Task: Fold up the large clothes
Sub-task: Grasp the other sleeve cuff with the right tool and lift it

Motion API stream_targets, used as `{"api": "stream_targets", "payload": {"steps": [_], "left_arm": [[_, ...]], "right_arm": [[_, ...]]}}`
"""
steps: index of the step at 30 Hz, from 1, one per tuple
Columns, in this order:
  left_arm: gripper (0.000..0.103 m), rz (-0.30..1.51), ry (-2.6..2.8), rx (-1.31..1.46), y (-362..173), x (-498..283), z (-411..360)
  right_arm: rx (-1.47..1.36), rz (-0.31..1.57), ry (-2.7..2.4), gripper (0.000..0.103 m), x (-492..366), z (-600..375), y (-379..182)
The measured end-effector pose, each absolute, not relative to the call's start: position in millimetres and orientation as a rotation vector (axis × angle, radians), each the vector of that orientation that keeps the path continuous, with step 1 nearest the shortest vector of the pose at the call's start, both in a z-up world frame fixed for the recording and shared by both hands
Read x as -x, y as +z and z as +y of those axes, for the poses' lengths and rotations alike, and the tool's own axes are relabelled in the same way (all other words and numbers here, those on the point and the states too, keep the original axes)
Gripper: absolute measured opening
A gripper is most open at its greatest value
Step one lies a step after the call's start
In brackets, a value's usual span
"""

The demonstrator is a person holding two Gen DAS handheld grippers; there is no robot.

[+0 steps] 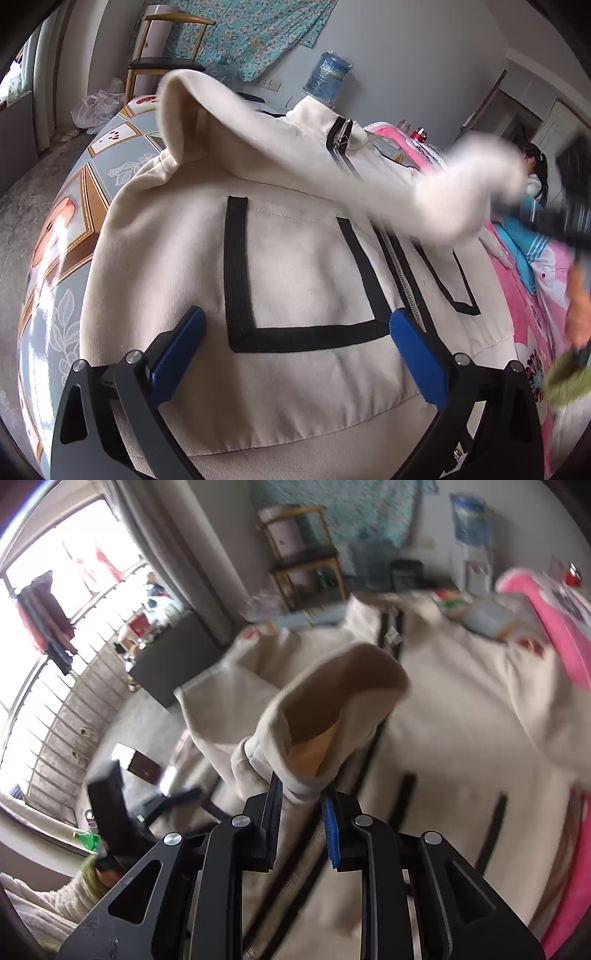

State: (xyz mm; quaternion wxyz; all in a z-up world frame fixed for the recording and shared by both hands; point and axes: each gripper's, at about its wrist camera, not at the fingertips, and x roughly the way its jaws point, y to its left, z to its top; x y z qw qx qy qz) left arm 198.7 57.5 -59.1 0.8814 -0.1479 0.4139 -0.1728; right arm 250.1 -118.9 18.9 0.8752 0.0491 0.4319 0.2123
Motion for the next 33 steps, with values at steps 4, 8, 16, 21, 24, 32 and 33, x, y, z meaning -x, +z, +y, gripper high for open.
{"api": "stream_targets", "payload": {"steps": [4,8,16,21,24,32,33], "left_arm": [[0.098,0.868,-0.358,0.302,-60.1,-198.4,60.2],[0.098,0.870,-0.344,0.276,-59.5,-198.5,54.5],[0.098,0.871,-0.331,0.259,-61.6,-199.5,50.6],[0.098,0.872,-0.326,0.251,-62.4,-198.6,50.1],[0.098,0.867,-0.331,0.266,-62.8,-198.9,51.7],[0.098,0.920,-0.307,0.321,-57.2,-210.3,58.3],[0.098,0.926,-0.294,0.364,-55.4,-215.4,65.5]], "right_arm": [[-0.343,1.011,0.358,0.033,-213.2,-171.4,-35.5],[-0.512,0.969,0.319,0.050,-214.5,-199.9,-44.4],[-0.660,1.080,0.334,0.038,-258.4,-200.7,-70.3],[-0.677,1.114,0.292,0.034,-258.1,-201.2,-81.4],[-0.666,1.099,0.284,0.032,-253.9,-201.4,-79.0],[-0.459,0.991,0.248,0.004,-264.1,-181.5,-34.8],[-0.441,0.937,0.252,0.004,-268.3,-182.2,-13.3]]}}
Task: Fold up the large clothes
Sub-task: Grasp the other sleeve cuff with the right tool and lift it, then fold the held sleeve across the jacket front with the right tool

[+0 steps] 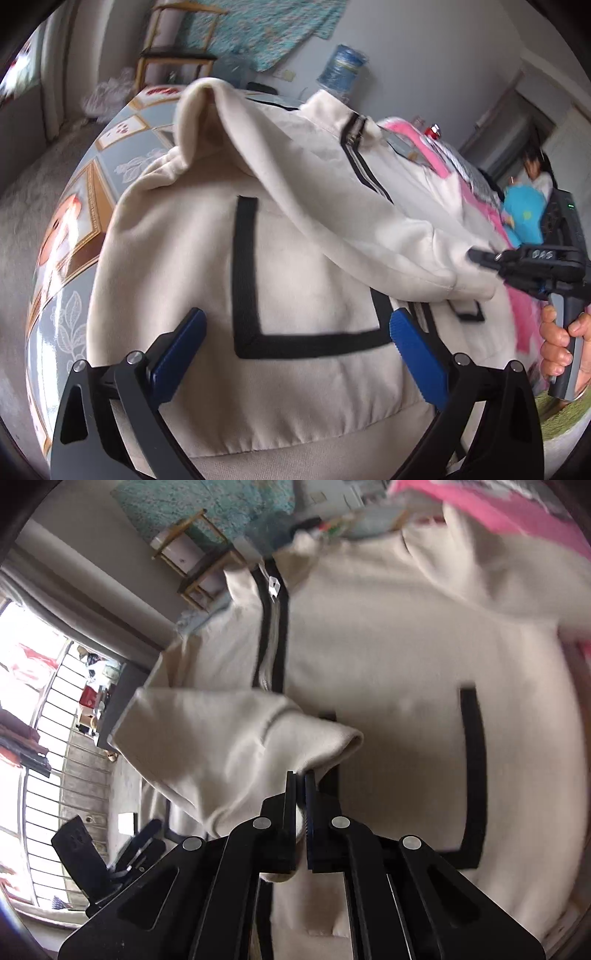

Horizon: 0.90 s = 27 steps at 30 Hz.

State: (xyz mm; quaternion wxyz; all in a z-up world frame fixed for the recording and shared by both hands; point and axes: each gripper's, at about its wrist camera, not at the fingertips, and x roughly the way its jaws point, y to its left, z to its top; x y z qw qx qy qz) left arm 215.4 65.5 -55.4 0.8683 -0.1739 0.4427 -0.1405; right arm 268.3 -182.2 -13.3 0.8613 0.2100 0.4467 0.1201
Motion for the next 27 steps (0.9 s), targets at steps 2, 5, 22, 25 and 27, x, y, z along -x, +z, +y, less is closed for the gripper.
{"api": "stream_targets", "payload": {"steps": [2,5,22,25,27], "left_arm": [[0.098,0.928,-0.234,0.427,-52.5,-227.0,81.5],[0.098,0.938,-0.121,0.402,-49.9,-245.4,98.1],[0.098,0.989,0.013,0.244,-41.9,-271.5,105.5],[0.098,0.970,0.021,0.236,-37.0,-267.8,110.2],[0.098,0.956,0.034,0.210,-33.8,-267.7,111.3]], "right_arm": [[-0.398,0.811,0.254,0.004,-274.4,-186.2,38.8],[-0.338,0.660,0.217,0.004,-276.0,-197.2,102.0],[-0.299,0.700,0.175,0.004,-333.0,-214.5,125.3],[-0.334,0.864,0.102,0.008,-339.2,-244.6,67.6],[-0.298,0.975,-0.019,0.010,-340.2,-259.9,31.4]]}}
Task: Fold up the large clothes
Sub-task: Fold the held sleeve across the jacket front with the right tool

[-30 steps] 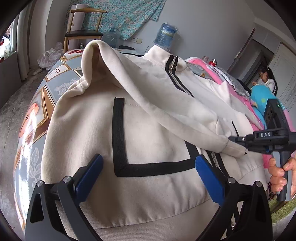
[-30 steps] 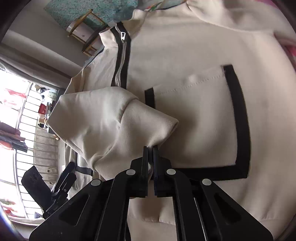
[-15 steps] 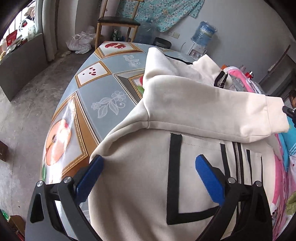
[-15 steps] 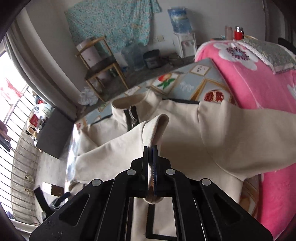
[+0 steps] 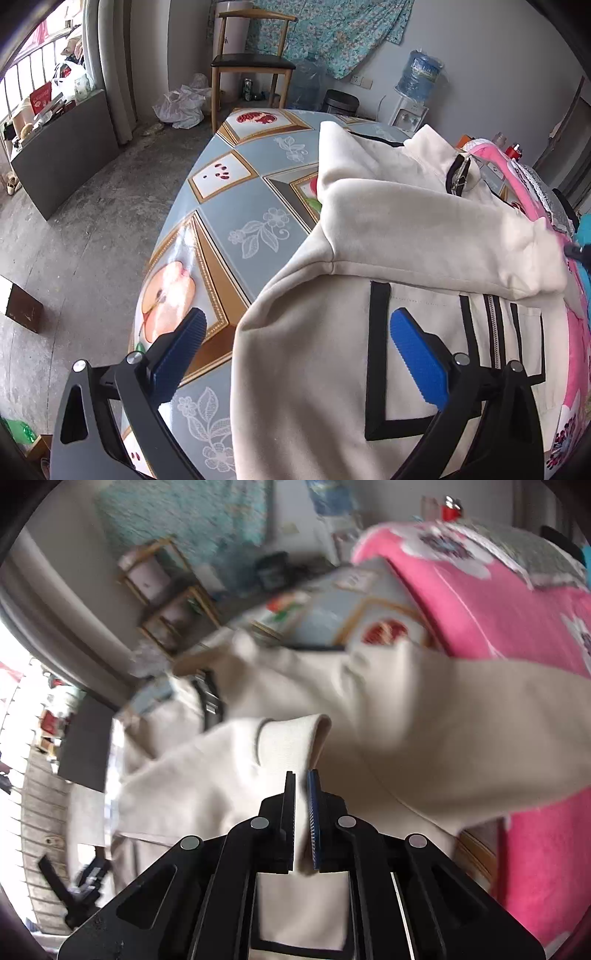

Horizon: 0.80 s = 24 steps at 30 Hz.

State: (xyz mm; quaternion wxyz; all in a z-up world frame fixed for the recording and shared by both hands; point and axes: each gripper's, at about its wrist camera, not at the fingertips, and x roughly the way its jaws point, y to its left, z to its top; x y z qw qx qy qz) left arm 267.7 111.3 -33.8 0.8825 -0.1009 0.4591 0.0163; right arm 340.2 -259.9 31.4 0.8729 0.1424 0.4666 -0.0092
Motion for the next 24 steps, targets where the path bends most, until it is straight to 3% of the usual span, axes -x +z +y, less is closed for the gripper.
{"api": "stream_targets", "payload": {"steps": [2,4,7,17,20,22,24], "left_arm": [[0.098,0.947,0.049,0.178,-32.6,-271.6,111.3],[0.098,0.943,0.060,0.148,-32.9,-278.9,110.3],[0.098,0.949,0.074,0.132,-37.4,-290.5,109.6],[0.098,1.021,0.148,0.125,-64.1,-302.2,122.9],[0.098,1.021,0.150,0.133,-70.2,-300.2,125.8],[0.098,1.015,0.150,0.127,-69.8,-300.0,125.2],[0.098,1.011,0.147,0.130,-70.3,-299.8,125.7]], "right_arm": [[-0.201,0.978,-0.114,0.015,-339.4,-259.8,23.5],[-0.159,0.931,-0.079,0.032,-343.4,-243.0,32.9],[-0.054,0.881,0.068,0.040,-365.4,-183.0,52.6],[0.015,1.199,0.593,0.041,-500.4,14.3,-3.9],[0.053,1.255,0.610,0.027,-512.9,32.4,-19.7],[0.102,1.280,0.632,0.003,-508.5,39.8,-23.1],[0.212,1.239,0.616,0.000,-497.4,46.4,-20.9]]}}
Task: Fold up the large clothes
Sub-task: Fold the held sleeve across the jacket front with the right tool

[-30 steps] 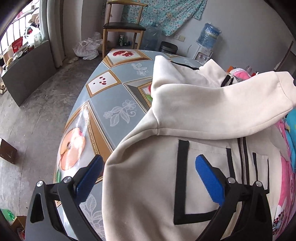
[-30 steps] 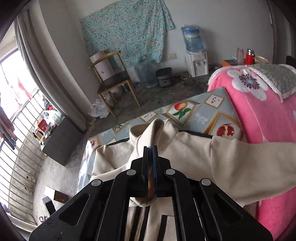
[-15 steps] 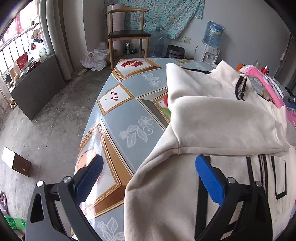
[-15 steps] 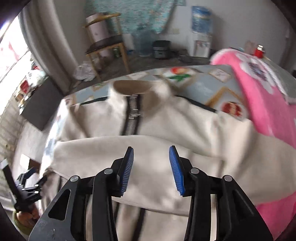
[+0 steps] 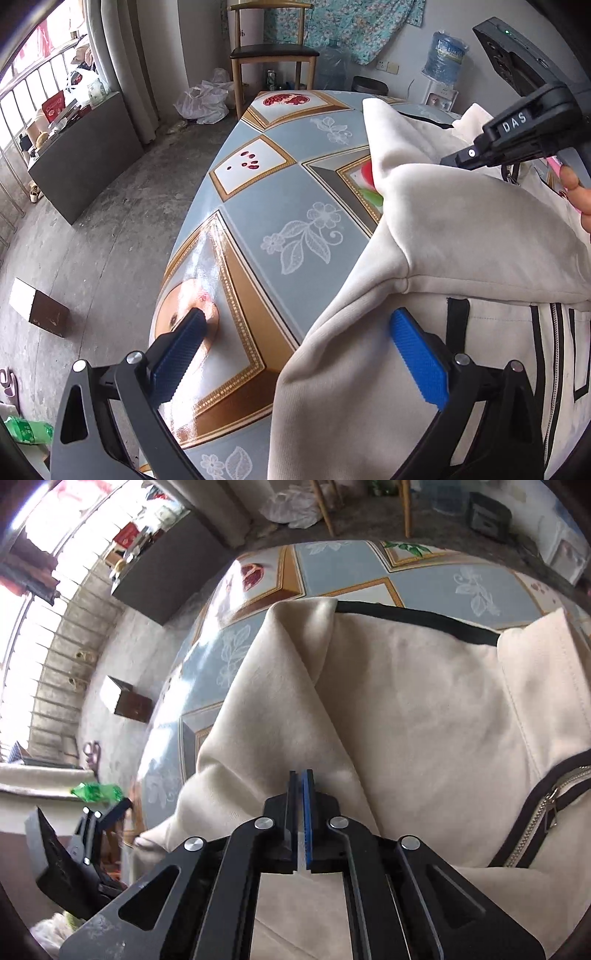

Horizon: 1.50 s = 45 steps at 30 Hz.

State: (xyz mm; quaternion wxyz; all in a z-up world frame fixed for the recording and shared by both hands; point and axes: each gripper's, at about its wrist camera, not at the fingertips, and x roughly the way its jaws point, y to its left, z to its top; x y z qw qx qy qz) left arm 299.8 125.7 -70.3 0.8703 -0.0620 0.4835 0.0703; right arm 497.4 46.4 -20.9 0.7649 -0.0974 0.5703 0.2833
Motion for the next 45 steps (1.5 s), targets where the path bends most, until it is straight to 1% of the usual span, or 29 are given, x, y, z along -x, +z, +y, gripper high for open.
{"api": "stream_targets", "payload": {"steps": [3,5,7,9,10,11,12,13,14,15,17,18,21,22,23,24,25,26,28,31,33,38,39,40,41,42,43,44,45], "left_arm": [[0.098,1.009,0.146,0.130,-70.2,-299.2,126.2],[0.098,1.009,0.148,0.129,-70.0,-299.7,126.4],[0.098,1.009,0.148,0.129,-69.9,-300.1,126.1],[0.098,1.009,0.148,0.129,-69.9,-300.2,126.2],[0.098,1.009,0.149,0.129,-69.9,-300.2,126.3],[0.098,1.009,0.149,0.128,-69.9,-300.3,126.5],[0.098,1.009,0.149,0.128,-70.0,-300.2,126.5],[0.098,1.008,0.150,0.127,-69.7,-300.0,126.2],[0.098,1.008,0.151,0.126,-69.2,-299.3,125.4],[0.098,1.007,0.151,0.125,-69.1,-299.3,125.2],[0.098,1.007,0.149,0.128,-69.3,-299.6,125.6],[0.098,1.008,0.149,0.129,-69.4,-299.8,125.6],[0.098,1.007,0.152,0.127,-69.0,-300.7,125.3],[0.098,1.007,0.152,0.127,-69.4,-300.6,124.9],[0.098,1.006,0.153,0.129,-69.4,-300.4,125.0],[0.098,1.006,0.153,0.129,-69.2,-300.7,125.0],[0.099,1.007,0.154,0.130,-69.3,-300.6,125.0],[0.099,1.007,0.155,0.131,-69.5,-301.0,125.1],[0.099,1.007,0.155,0.132,-69.7,-300.9,125.3],[0.099,1.008,0.156,0.130,-69.7,-301.3,125.4],[0.099,1.007,0.156,0.130,-69.7,-300.9,125.4],[0.099,1.007,0.158,0.128,-69.7,-301.0,125.8],[0.099,1.007,0.157,0.129,-69.9,-301.3,126.3],[0.099,1.007,0.157,0.130,-70.1,-301.4,126.7],[0.099,1.007,0.156,0.131,-70.5,-300.7,126.2],[0.099,1.007,0.155,0.133,-70.7,-300.5,126.5],[0.099,1.007,0.155,0.134,-70.8,-300.5,126.7],[0.099,1.007,0.154,0.135,-70.9,-300.7,127.0],[0.099,1.007,0.155,0.136,-71.0,-300.5,127.2]], "right_arm": [[0.338,1.070,0.534,0.000,-481.8,52.8,9.1],[0.317,0.951,0.525,0.000,-481.6,54.2,42.7],[0.275,0.882,0.541,0.000,-484.2,58.4,66.1],[0.273,0.899,0.546,0.001,-492.5,66.8,68.4],[0.256,0.953,0.559,0.005,-498.3,70.9,61.7],[0.235,1.009,0.564,0.007,-503.1,72.5,52.4],[0.217,1.053,0.569,0.018,-506.0,70.6,42.6],[0.202,1.084,0.576,0.038,-506.2,68.4,33.5],[0.190,1.112,0.591,0.047,-503.0,65.2,25.5],[0.176,1.133,0.608,0.052,-501.6,61.1,18.9],[0.171,1.166,0.607,0.052,-492.0,56.8,9.4],[0.174,1.188,0.605,0.050,-489.3,52.2,4.7],[0.222,1.255,0.574,0.036,-485.1,47.9,-13.1],[0.241,1.261,0.570,0.035,-482.9,47.6,-19.2],[0.265,1.238,0.575,0.032,-478.3,49.0,-18.1],[0.296,1.230,0.567,0.013,-474.8,51.0,-18.3],[0.323,1.228,0.567,0.002,-471.3,53.8,-18.2],[0.346,1.219,0.571,0.002,-467.3,56.4,-16.2],[0.430,1.104,0.539,0.002,-458.3,63.4,1.1],[0.396,0.975,0.530,0.002,-457.3,69.7,36.5],[0.442,0.911,0.492,0.002,-456.3,81.4,46.1],[0.652,0.854,0.381,0.003,-453.0,107.3,13.9],[0.639,0.852,0.383,0.004,-452.4,107.1,11.2],[0.598,0.850,0.389,0.007,-454.7,98.2,16.6],[0.535,0.835,0.379,0.008,-457.1,85.6,23.8],[0.452,0.817,0.366,0.018,-458.6,69.1,35.4],[0.336,0.805,0.360,0.035,-458.0,44.3,53.3],[0.212,0.793,0.358,0.042,-458.8,13.5,69.6],[0.107,0.783,0.359,0.052,-456.1,-17.4,84.2]]}}
